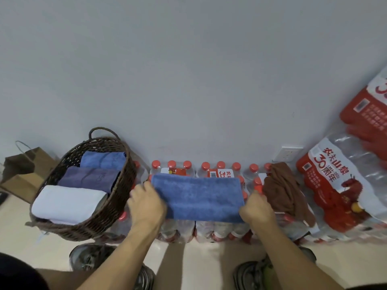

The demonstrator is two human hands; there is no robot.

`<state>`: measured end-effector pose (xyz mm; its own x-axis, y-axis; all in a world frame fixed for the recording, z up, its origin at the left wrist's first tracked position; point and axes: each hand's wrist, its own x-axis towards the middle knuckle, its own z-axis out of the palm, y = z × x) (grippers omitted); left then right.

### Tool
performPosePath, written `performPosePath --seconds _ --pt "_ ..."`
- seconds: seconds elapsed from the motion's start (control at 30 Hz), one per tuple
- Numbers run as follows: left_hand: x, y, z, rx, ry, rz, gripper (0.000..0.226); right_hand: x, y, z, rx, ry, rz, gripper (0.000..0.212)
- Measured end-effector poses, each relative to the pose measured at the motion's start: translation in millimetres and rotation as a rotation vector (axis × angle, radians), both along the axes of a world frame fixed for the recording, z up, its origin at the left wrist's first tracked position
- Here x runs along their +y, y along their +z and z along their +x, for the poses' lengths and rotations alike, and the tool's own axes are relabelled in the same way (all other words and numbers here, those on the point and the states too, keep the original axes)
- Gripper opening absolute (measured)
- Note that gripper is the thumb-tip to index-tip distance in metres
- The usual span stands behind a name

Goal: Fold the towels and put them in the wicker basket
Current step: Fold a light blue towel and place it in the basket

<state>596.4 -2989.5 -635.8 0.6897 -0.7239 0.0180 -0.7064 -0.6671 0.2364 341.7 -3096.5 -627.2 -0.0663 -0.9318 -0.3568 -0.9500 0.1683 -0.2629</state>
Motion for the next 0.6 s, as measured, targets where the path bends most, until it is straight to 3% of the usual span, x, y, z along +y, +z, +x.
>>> performPosePath --seconds 0.1,0.17,0.27,0.4,0.6 --pt "-29.6 1.6 -15.9 0.012 -0.303 -0.079 0.038 3.8 -1.9 16.0 -0.062 0.188 -0.288 0.037" --pt "-40.4 -11.1 -21.4 0.092 -0.437 0.086 0.054 10.5 -7.6 26.9 -0.195 0.436 -0.444 0.037" --pt "-46.3 -38.4 -23.0 0.098 -0.531 0.274 0.067 14.9 -30.5 33.8 -0.176 0.740 -0.246 0.071" --pt "-46.7 -57.3 -8.0 0.015 -0.583 0.183 0.070 4.1 -54.7 28.6 -0.082 0.671 -0.152 0.084" --pt "-45.7 -55.1 -6.1 0.044 -0.593 0.180 0.073 12.8 -55.2 38.3 0.015 0.431 -0.232 0.073"
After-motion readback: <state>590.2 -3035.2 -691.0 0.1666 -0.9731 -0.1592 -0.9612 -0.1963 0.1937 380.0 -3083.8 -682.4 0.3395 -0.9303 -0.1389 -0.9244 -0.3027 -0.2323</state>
